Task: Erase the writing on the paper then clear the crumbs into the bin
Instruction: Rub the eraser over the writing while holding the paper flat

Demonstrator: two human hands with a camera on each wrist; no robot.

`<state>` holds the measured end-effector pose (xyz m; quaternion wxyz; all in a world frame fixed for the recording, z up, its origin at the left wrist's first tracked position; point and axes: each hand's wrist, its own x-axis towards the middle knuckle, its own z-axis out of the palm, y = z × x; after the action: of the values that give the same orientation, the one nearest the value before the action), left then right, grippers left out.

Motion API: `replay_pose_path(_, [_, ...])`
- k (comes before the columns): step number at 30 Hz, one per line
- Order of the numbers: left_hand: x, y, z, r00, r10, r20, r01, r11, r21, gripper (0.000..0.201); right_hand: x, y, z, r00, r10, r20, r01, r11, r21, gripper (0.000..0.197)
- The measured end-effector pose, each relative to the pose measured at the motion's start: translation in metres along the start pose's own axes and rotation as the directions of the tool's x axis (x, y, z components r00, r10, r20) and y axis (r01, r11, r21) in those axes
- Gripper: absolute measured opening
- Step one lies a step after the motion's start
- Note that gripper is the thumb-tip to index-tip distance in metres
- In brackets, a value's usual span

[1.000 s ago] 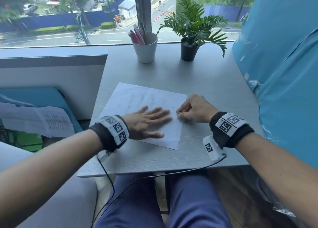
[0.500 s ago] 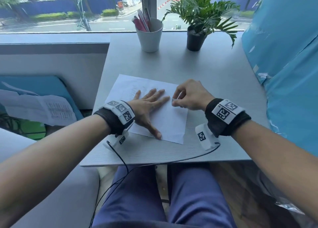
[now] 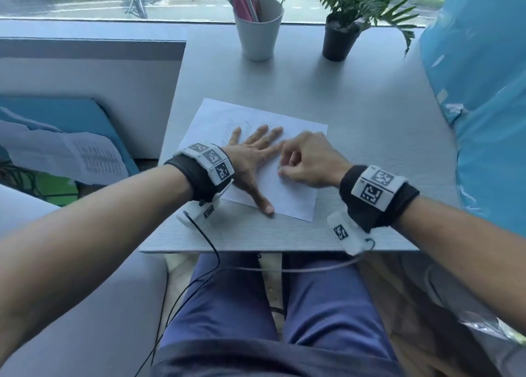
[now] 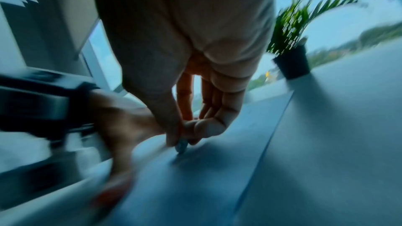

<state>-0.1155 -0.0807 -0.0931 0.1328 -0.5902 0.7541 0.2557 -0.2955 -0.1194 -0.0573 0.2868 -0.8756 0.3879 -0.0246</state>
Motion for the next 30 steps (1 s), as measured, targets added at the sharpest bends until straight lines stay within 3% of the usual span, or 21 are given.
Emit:
replay_pose_path(2, [-0.001, 0.001, 0.000, 1.000, 0.000, -0.001, 0.000, 1.000, 0.005, 0.160, -0.015, -0.007, 0.008, 0.990, -0.059, 0.127, 0.058, 0.998, 0.013, 0.003])
replay_pose_path(3, [-0.001, 0.002, -0.001, 1.000, -0.001, -0.001, 0.001, 1.000, 0.007, 0.159, -0.012, -0.003, 0.005, 0.992, -0.045, 0.116, 0.044, 0.999, 0.010, 0.003])
replay_pose_path(6, [-0.002, 0.003, -0.002, 1.000, 0.000, 0.003, 0.000, 1.000, 0.002, 0.158, 0.007, 0.014, -0.011, 0.994, 0.062, -0.088, -0.058, 0.997, 0.044, 0.004])
replay_pose_path(7, [-0.002, 0.003, -0.002, 1.000, -0.003, 0.004, 0.003, 1.000, 0.005, 0.158, 0.006, 0.013, -0.009, 0.994, 0.061, -0.092, -0.058, 0.997, 0.044, 0.005])
replay_pose_path(10, [-0.002, 0.002, -0.002, 1.000, -0.007, 0.002, 0.007, 1.000, 0.006, 0.160, -0.013, -0.003, 0.006, 0.992, -0.049, 0.117, 0.043, 0.998, 0.047, 0.003])
replay_pose_path(11, [-0.002, 0.001, -0.001, 1.000, -0.006, 0.000, 0.006, 1.000, 0.007, 0.160, -0.012, -0.002, 0.005, 0.990, -0.048, 0.134, 0.043, 0.998, 0.040, 0.003])
replay_pose_path(15, [-0.002, 0.002, -0.003, 1.000, -0.003, 0.007, 0.003, 1.000, 0.009, 0.159, 0.008, 0.012, -0.009, 0.995, 0.064, -0.077, -0.060, 0.997, 0.053, 0.005])
replay_pose_path(19, [-0.002, 0.001, -0.002, 1.000, 0.002, 0.012, -0.002, 1.000, 0.014, 0.159, -0.019, -0.009, 0.015, 0.988, -0.080, 0.134, 0.073, 0.996, 0.057, 0.003])
replay_pose_path(24, [-0.003, 0.002, -0.004, 1.000, 0.001, 0.005, -0.001, 1.000, -0.005, 0.159, 0.012, 0.013, -0.011, 0.991, 0.096, -0.091, -0.090, 0.994, 0.065, 0.009])
replay_pose_path(28, [0.000, 0.002, -0.003, 1.000, -0.022, 0.008, 0.022, 1.000, 0.000, 0.159, -0.011, -0.007, 0.010, 0.991, -0.047, 0.126, 0.039, 0.997, 0.066, 0.004])
replay_pose_path(30, [0.001, 0.002, -0.005, 1.000, -0.025, 0.010, 0.025, 1.000, -0.015, 0.158, 0.007, 0.004, 0.000, 1.000, 0.017, 0.021, -0.019, 0.997, 0.078, 0.008])
